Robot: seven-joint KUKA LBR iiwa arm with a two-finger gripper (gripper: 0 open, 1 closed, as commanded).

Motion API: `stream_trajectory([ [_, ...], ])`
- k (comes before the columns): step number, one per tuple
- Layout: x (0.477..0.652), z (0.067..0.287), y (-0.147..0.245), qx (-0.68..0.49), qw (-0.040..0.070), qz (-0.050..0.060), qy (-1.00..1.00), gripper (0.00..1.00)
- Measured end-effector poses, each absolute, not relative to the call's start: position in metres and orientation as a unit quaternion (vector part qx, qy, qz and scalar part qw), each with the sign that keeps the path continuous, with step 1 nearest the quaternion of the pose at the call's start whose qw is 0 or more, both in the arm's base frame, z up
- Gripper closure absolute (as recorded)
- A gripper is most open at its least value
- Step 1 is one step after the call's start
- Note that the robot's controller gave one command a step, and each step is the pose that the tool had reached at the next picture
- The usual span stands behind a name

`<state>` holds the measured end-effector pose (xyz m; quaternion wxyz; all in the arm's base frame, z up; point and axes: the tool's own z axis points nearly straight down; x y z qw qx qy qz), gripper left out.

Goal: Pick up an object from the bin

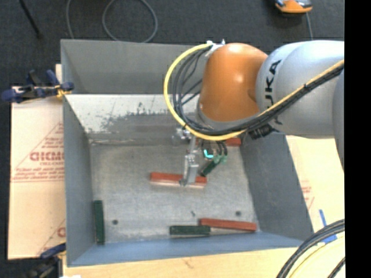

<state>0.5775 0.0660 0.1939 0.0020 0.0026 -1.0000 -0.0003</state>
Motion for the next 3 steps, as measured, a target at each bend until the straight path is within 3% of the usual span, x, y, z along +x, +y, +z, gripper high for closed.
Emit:
stream_trajectory([
  [1,0.585,0.066,0.048,0.070,0.001,0.001,-0.998,0.00],
  [2,0.587,0.071,0.048,0.068,-0.003,0.000,-0.998,1.00],
  [3,0.564,0.248,0.044,0.083,-0.006,0.001,-0.997,1.00],
])
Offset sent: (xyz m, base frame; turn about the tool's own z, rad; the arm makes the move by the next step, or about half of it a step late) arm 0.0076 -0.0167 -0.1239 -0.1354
